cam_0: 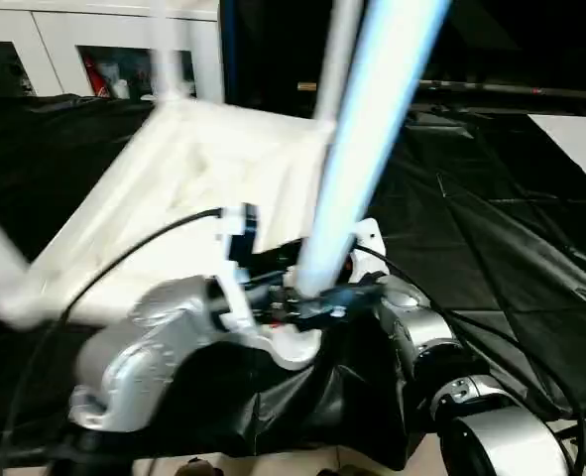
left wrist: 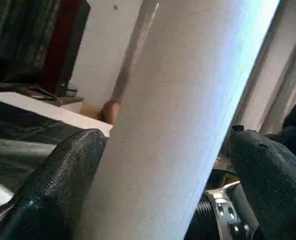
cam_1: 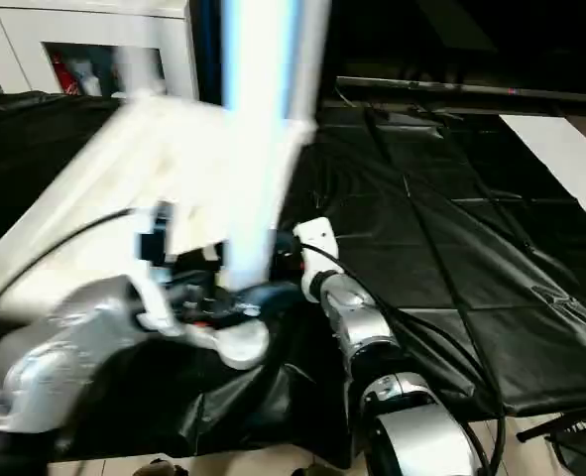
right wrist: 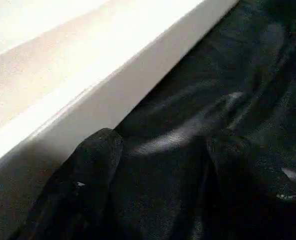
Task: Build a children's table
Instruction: Rotate table base
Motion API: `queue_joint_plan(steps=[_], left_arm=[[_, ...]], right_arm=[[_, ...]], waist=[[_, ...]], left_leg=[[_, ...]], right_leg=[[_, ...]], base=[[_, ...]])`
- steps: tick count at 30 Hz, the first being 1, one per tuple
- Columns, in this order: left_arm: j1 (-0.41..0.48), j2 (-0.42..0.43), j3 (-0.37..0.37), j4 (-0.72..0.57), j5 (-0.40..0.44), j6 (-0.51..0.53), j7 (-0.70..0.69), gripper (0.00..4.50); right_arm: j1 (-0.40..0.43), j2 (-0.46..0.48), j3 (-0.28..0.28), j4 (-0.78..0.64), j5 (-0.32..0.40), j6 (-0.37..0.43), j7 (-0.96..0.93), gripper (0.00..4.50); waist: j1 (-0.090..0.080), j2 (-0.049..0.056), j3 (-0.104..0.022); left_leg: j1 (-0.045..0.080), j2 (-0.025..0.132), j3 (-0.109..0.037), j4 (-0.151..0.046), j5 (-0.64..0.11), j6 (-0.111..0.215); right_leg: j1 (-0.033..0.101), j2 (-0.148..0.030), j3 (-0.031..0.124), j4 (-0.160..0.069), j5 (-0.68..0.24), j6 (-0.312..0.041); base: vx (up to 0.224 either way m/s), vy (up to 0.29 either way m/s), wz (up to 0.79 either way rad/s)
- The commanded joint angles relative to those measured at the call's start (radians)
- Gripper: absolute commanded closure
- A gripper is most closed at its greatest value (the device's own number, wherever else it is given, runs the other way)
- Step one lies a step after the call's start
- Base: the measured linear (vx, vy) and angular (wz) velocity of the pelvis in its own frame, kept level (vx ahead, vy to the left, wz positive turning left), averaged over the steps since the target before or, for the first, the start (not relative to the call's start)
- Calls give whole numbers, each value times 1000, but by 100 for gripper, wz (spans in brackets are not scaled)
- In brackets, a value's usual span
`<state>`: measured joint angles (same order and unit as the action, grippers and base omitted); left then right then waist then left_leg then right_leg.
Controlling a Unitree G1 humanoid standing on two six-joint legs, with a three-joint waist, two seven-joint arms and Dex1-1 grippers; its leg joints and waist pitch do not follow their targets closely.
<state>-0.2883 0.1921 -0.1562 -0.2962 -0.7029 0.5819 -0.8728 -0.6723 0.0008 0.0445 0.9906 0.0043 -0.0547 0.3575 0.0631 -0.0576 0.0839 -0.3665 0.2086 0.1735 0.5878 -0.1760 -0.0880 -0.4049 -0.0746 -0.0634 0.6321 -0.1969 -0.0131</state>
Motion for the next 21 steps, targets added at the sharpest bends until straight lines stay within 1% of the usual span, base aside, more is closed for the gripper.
queue_joint_plan(steps=[1,2,3,4,5,6,7,8,9,10,11,12,13,14,16,18,19,20,21], left_arm=[[-29,-15,-35,36,59,-45,29,1],[-36,-16,-35,55,82,-60,43,1],[-42,-17,-34,69,97,-70,53,1],[-42,-17,-34,69,97,-70,53,1],[-59,-1,-31,112,149,-96,76,1],[-69,11,-30,137,179,-113,86,1],[-81,37,-31,170,231,-146,96,1],[-81,37,-31,170,231,-146,96,1],[-87,54,-25,192,254,-164,100,1],[-87,54,-25,192,254,-164,100,1],[-87,81,-20,205,269,-167,93,1],[-86,88,-20,205,271,-166,89,1],[-74,138,-23,199,281,-159,56,1],[-74,140,-23,199,281,-159,54,1],[-53,193,-32,181,280,-155,-7,1],[-48,204,-36,180,281,-158,-23,1],[-46,214,-40,182,284,-163,-37,1],[-37,237,-50,191,303,-186,-58,1],[-28,276,-66,218,333,-208,-92,1]], right_arm=[[-26,28,27,5,-8,-22,35,136],[-28,27,29,7,-10,-24,31,136],[-29,26,30,9,-11,-26,28,136],[-29,26,30,9,-11,-26,28,136],[-40,19,21,19,-11,-30,4,136],[-47,13,11,25,-10,-31,-10,136],[-56,1,-6,30,-5,-33,-28,136],[-56,1,-6,30,-5,-33,-28,136],[-62,-11,-18,32,-2,-35,-35,136],[-62,-11,-18,32,-2,-35,-35,136],[-67,-29,-32,30,5,-36,-33,136],[-68,-34,-34,27,6,-36,-29,136],[-64,-69,-43,7,16,-34,9,136],[-64,-70,-43,6,16,-33,11,136],[-52,-111,-41,-22,25,-32,77,136],[-49,-120,-39,-26,27,-34,93,136],[-48,-128,-37,-28,27,-35,108,136],[-31,-159,-21,-59,27,-36,176,136],[15,-225,15,-147,29,-31,316,136]], waist=[[14,2,-77],[14,1,-76],[15,2,-76],[15,2,-76],[15,3,-75],[16,3,-76],[17,5,-77],[18,4,-77],[22,5,-76],[25,5,-76],[27,7,-77],[31,7,-76],[34,8,-76],[36,6,-75],[38,6,-75],[40,5,-76],[40,7,-76],[38,8,-75],[44,10,-75]], left_leg=[[4,18,3,-65,-121,8],[4,17,4,-64,-121,11],[5,16,4,-65,-126,12],[6,17,3,-65,-130,11],[5,17,3,-65,-130,10],[7,17,2,-65,-127,9],[8,17,1,-66,-128,9],[11,17,2,-65,-130,9],[9,18,1,-67,-134,4],[11,18,2,-66,-137,1],[13,18,2,-66,-139,-1],[14,18,3,-66,-143,-4],[13,18,2,-67,-151,-8],[12,17,2,-67,-158,-8],[12,16,2,-66,-157,-8],[10,16,2,-66,-146,-6],[10,16,3,-65,-137,-6],[9,16,3,-65,-145,0],[8,17,2,-64,-141,8]], right_leg=[[61,-58,47,-57,-52,-202],[60,-58,48,-58,-53,-200],[58,-57,47,-60,-63,-196],[58,-58,48,-59,-69,-193],[59,-59,48,-59,-73,-192],[58,-59,47,-59,-77,-189],[56,-57,46,-60,-81,-185],[55,-58,47,-60,-84,-186],[56,-59,47,-59,-85,-184],[54,-59,46,-59,-89,-183],[53,-59,46,-59,-90,-183],[51,-58,46,-58,-91,-183],[52,-58,46,-58,-95,-184],[52,-58,46,-58,-104,-180],[53,-59,46,-59,-111,-180],[54,-59,46,-57,-102,-182],[52,-58,46,-56,-88,-191],[53,-57,46,-58,-87,-197],[55,-57,46,-58,-79,-192]], base=[[0,0,0],[0,0,0],[0,0,0],[0,0,0],[0,0,0],[0,0,0],[0,0,0],[0,0,0],[0,0,0],[0,0,0],[0,0,0],[0,0,0],[0,0,0],[0,0,0],[0,0,0],[0,0,0],[0,0,0],[0,0,0],[0,0,0]])
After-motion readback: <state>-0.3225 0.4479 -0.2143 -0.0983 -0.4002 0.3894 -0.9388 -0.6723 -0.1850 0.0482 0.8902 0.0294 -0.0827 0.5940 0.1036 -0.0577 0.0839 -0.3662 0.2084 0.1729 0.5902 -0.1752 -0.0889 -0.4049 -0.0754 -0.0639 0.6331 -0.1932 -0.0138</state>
